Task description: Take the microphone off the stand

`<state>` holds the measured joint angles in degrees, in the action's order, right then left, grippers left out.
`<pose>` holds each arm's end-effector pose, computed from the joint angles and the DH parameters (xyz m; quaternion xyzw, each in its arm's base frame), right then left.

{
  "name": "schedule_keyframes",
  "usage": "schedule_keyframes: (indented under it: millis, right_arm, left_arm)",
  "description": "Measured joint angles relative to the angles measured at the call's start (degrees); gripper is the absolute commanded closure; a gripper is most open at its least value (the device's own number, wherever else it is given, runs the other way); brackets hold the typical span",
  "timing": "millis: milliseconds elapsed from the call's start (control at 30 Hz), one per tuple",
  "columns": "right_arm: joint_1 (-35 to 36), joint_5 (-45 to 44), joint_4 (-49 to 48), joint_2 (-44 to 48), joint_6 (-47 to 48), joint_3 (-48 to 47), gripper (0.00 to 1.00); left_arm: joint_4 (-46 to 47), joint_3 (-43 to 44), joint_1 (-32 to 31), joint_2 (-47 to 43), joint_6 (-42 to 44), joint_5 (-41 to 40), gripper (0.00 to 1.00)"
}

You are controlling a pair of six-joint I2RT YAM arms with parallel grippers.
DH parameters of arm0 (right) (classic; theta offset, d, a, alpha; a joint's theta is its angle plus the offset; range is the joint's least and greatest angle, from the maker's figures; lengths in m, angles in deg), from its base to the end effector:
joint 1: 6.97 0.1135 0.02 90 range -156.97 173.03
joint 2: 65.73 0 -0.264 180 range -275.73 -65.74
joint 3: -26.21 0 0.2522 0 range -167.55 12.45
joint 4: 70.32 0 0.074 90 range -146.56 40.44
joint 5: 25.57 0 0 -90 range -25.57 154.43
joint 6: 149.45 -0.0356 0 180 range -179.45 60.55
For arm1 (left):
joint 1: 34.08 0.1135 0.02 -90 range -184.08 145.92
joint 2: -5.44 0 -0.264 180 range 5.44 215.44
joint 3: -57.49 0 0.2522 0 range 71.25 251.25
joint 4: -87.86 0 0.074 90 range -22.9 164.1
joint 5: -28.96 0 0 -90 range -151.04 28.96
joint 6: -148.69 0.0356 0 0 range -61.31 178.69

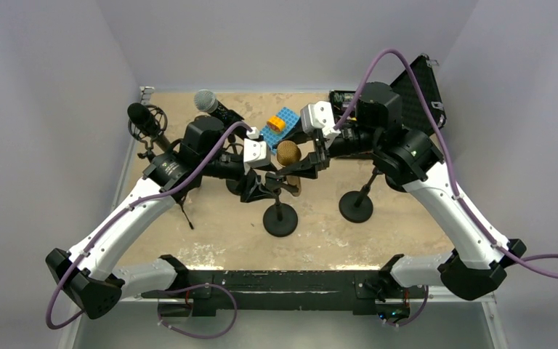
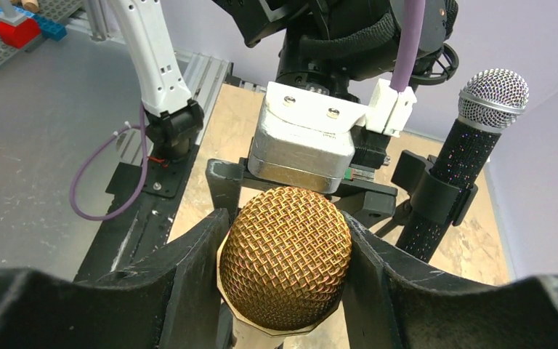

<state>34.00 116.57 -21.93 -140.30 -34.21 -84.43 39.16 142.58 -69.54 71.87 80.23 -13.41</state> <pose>0.1683 0.1833 0.4960 -0.6130 0.4355 0.4162 0.5112 0.1788 -0.1596 0.3871 0.5554 0.6001 -0.4026 0.4114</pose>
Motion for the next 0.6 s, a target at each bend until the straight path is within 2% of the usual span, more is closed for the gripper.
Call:
schedule_keyframes:
  millis: [133, 200, 300, 600]
  right_arm:
    - [0.0, 0.0, -0.1, 0.6, 0.0, 0.5, 0.92]
    - [0.0, -0.2, -0.3, 0.7, 0.1, 0.8, 0.92]
    - [-0.1, -0.2, -0.7, 0.8, 0.2, 1.1, 0.92]
    - [0.0, -0.2, -2.6, 2.6, 0.1, 1.2, 0.94]
  left_arm:
    - [1.6, 0.0, -0.3, 0.1, -0.3, -0.7, 0.49]
    - [1.7, 0.0, -0.4, 0.1, -0.6, -0.8, 0.67]
    - [1.7, 0.0, -0.6, 0.4, -0.3, -0.7, 1.0]
    - [1.3, 0.5, -0.6, 1.0, 1.5, -0.2, 1.0]
